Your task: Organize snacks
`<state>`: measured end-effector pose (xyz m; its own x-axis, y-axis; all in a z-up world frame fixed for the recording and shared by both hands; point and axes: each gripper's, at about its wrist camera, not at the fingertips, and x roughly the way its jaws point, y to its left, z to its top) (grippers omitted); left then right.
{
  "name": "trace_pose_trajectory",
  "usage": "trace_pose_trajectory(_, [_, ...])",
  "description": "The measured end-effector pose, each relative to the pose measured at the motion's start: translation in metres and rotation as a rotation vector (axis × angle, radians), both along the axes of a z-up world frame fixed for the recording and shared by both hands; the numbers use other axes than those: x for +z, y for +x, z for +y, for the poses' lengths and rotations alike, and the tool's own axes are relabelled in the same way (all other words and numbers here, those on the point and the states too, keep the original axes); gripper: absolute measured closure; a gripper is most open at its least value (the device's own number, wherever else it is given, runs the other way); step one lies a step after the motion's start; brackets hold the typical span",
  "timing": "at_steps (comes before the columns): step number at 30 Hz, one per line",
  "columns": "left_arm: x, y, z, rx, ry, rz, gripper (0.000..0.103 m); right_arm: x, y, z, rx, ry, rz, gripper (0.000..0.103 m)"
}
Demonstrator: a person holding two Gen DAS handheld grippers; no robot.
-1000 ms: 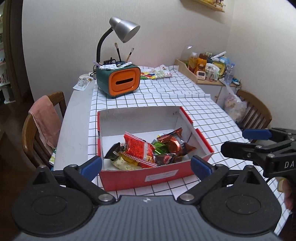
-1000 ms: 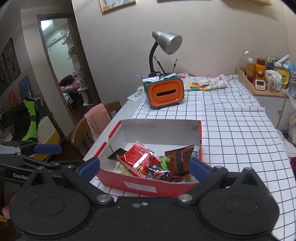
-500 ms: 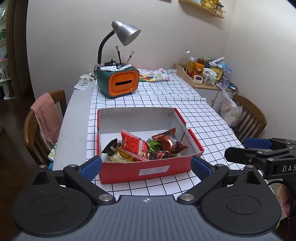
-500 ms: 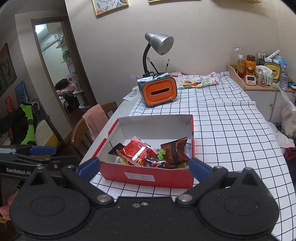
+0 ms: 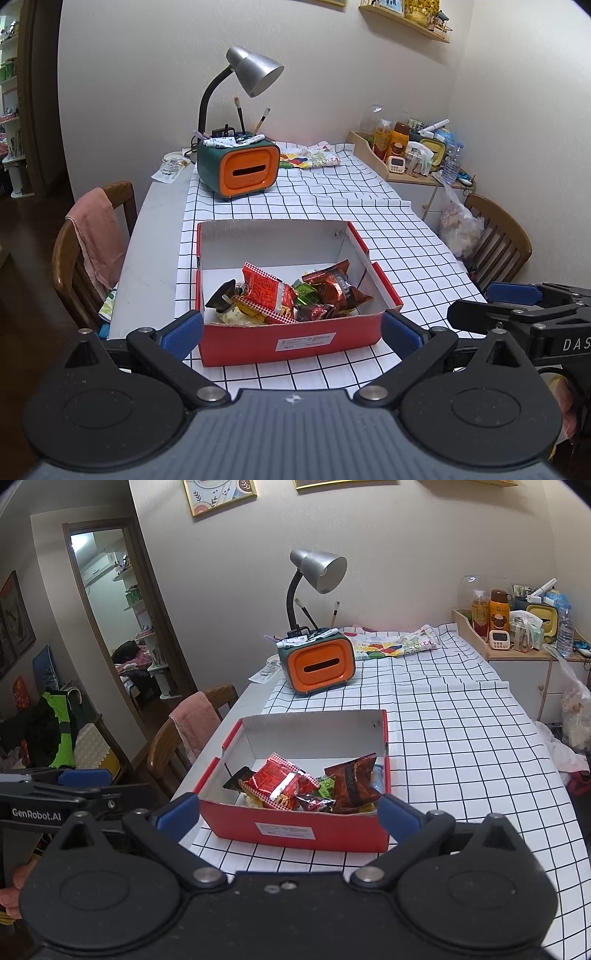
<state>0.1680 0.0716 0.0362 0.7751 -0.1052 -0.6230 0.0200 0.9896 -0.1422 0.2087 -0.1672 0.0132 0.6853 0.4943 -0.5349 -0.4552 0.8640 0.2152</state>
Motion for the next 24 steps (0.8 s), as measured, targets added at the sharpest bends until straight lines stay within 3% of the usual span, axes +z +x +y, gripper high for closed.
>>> trace_pose_trajectory(24, [-0.0051, 0.0003, 0.0071, 0.023, -0.006, 0.014, 0.0, -0.0003, -0.0042, 0.0089, -0.009, 0.011, 0.016, 0.0])
